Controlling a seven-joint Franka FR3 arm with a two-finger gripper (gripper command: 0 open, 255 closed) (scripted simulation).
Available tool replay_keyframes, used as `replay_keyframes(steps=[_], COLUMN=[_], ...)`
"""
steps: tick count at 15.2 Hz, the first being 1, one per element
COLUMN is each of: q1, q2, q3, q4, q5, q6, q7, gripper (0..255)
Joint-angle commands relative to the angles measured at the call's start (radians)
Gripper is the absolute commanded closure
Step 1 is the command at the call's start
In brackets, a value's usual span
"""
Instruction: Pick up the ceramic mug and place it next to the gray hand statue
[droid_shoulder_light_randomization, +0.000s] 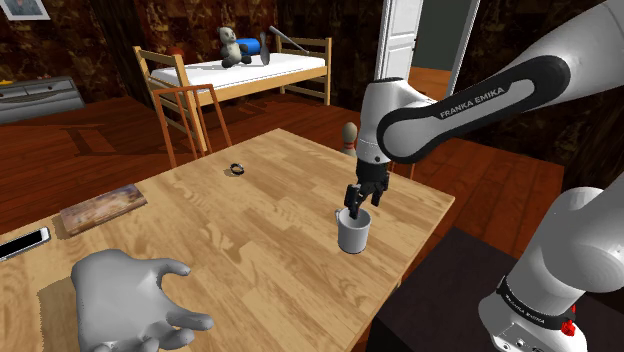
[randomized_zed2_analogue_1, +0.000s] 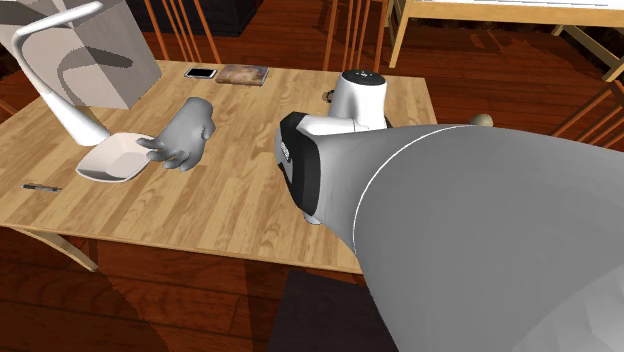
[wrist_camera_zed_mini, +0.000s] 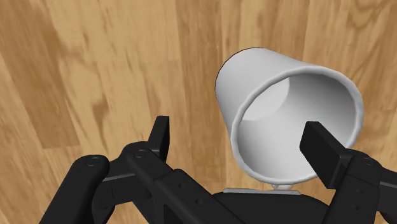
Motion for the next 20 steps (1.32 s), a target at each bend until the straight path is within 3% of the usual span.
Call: replay_keyframes(steps=[1,9,10,20], q1=[0.001,0.002,0.002,0.002], q2=[0.014,0.019,0.019,0.010], q3=[0.004,0.005,0.005,0.004], q4=[-0.016,-0.020,-0.020,-0.013], q5=[0.002,0.003,0.003,0.002], q6=[0.031,0.040,0.040,0.024], q7=[0.000,0.000,0.000,0.001], gripper=[0,0,255,255])
